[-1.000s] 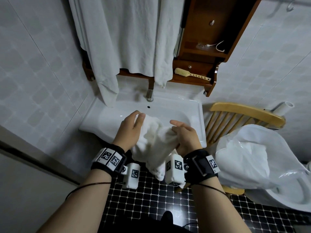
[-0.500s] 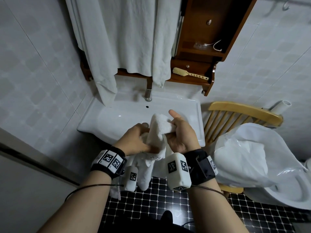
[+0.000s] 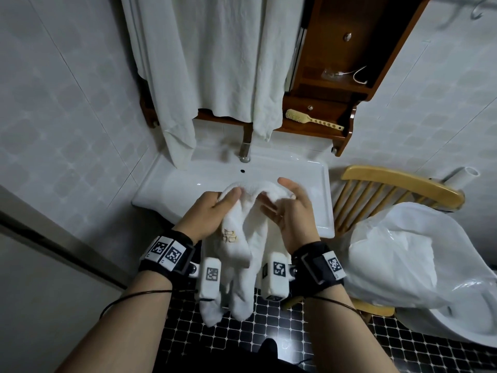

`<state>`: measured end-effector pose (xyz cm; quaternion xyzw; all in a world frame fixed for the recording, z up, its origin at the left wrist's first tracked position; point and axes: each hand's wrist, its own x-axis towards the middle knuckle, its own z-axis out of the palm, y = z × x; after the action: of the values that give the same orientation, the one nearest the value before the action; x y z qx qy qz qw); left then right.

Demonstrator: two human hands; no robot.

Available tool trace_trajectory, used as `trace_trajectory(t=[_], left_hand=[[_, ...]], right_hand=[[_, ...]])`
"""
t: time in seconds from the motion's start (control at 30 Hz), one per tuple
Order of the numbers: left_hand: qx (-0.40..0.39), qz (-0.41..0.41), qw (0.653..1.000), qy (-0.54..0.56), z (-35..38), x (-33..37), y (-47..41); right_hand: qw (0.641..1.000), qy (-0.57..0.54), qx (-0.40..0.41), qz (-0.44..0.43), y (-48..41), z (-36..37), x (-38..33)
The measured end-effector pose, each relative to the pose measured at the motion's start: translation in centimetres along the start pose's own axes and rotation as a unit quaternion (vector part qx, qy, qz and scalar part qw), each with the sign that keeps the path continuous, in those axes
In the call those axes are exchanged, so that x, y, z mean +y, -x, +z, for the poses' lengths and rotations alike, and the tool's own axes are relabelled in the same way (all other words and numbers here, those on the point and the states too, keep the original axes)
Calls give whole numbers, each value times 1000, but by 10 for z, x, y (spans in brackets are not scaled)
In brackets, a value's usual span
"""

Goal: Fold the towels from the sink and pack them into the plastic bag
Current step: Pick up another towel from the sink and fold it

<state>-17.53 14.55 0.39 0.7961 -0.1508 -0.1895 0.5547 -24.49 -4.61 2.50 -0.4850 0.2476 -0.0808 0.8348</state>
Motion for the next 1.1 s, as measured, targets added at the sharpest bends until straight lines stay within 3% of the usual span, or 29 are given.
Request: trace_trajectory(t=[0.07, 0.1, 0.2, 0.3, 0.43, 0.7, 0.77, 0.87, 0.93, 0.97, 1.1], left_hand=[[14, -18, 999, 30, -5, 6, -2], [10, -24, 999, 36, -7, 8, -3], [-12, -15, 999, 26, -3, 17, -2], [-55, -20, 998, 4, 1, 19, -4], [-105, -1, 995, -6, 2, 20, -2], [-85, 36, 995, -33, -8, 20, -3], [-58, 49, 996, -44, -11, 16, -2], [17, 57, 997, -54, -20, 4, -6], [79, 37, 995, -41, -27, -5, -10], [112, 23, 993, -36, -30, -6, -11], [188, -14, 981, -35, -35, -8, -14]], right_hand=[[983, 166, 19, -74, -5, -10, 14], [959, 254, 30, -125, -7, -14, 19], [848, 454, 27, -272, -8, -12, 31], [776, 488, 54, -395, -4, 0, 32], [727, 500, -82, -463, -5, 5, 26], [808, 420, -106, -399, 11, 20, 18], [804, 448, -122, -371, 10, 20, 14], [760, 550, -115, -326, 0, 9, 13], [744, 588, -83, -307, -4, 4, 15], [753, 582, -60, -302, -5, 3, 15], [834, 420, 121, -336, -1, 6, 12]])
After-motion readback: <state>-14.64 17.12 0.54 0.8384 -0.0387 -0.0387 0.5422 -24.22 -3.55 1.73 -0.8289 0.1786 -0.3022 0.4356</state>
